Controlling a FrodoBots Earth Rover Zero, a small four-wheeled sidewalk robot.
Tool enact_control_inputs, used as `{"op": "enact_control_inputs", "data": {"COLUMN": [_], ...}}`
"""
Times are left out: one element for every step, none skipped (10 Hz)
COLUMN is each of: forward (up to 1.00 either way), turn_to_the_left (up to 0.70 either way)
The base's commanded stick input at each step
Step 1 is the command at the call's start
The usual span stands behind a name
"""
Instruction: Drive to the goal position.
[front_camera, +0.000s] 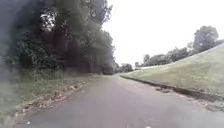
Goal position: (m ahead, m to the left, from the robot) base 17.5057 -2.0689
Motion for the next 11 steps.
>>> {"op": "enact_control_inputs", "data": {"forward": [0.45, 0.45, 0.45, 0.45, 0.45, 0.45, 0.45, 0.45, 0.45, 0.45, 0.45], "turn_to_the_left": [0.0, 0.0, 0.0, 0.0, 0.0, 0.0, 0.0, 0.0, 0.0, 0.0, 0.1]}}
